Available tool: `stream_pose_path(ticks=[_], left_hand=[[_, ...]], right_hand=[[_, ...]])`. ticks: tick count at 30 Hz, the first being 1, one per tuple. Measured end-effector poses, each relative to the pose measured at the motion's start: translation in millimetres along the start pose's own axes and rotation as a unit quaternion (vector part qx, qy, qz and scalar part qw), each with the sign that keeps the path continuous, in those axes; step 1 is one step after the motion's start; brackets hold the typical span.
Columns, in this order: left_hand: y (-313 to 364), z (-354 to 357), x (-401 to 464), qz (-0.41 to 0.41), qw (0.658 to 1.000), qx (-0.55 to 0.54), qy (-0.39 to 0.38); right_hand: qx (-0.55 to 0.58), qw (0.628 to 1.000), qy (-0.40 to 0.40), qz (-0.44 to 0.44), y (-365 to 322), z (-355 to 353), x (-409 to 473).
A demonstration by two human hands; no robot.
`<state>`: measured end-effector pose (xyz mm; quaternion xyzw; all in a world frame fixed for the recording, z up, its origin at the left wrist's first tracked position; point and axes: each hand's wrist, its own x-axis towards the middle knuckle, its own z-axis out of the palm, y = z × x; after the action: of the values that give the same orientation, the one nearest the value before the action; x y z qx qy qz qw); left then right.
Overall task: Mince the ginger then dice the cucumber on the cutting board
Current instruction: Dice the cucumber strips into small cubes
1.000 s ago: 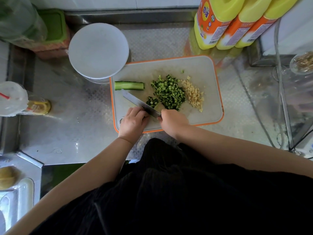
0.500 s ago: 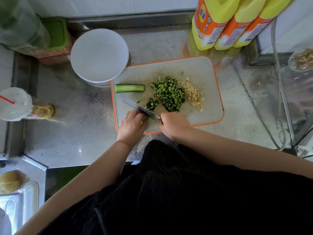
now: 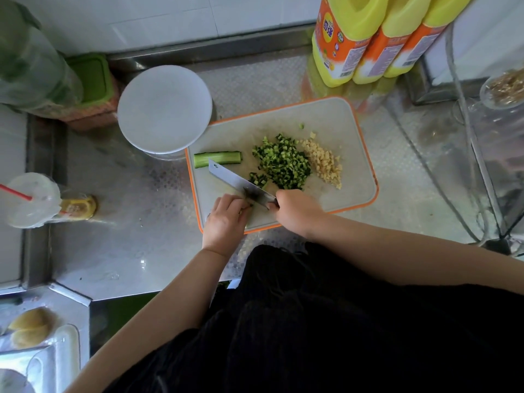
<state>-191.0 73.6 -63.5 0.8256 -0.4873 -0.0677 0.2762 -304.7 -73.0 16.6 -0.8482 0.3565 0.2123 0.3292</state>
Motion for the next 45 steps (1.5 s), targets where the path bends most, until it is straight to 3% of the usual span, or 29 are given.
stream_pose_path(ticks=[7,17,24,30,35,40,45], left_hand=[[-0.4,2.6,-5.5,-0.001,1.0,0.005,-0.012],[-0.9,7.7,-6.7,-0.006,1.0,0.005,-0.001],[-1.0,3.9,-6.0,0.013,1.0,0.005,0.008],[-0.2,-7.1,-10.9,0.001,1.0,-0.014,0.024],[-2.2,-4.8,-14.0,0.018,1.0,0.015,-0.02],[-1.9,-0.9,-11.7,0.006,1.0,0.015,-0.019],[-4.4,2.0,-12.0,0.016,1.0,0.017,-0.011]], right_hand=[[-0.052,0.998,0.006,-0.042,-0.1,-0.8,-13.2],[-0.081,0.996,-0.018,-0.025,-8.3,10.8,-5.2],[0.019,1.0,-0.014,0.008,-5.4,2.7,5.3],[-0.017,1.0,0.001,-0.018,4.3,-2.0,-8.0],[-0.064,0.997,-0.007,-0.045,-5.2,2.9,-18.6],[-0.096,0.995,-0.007,-0.026,-11.3,11.3,-12.9],[-0.051,0.998,-0.031,-0.013,-10.8,9.4,-3.9]])
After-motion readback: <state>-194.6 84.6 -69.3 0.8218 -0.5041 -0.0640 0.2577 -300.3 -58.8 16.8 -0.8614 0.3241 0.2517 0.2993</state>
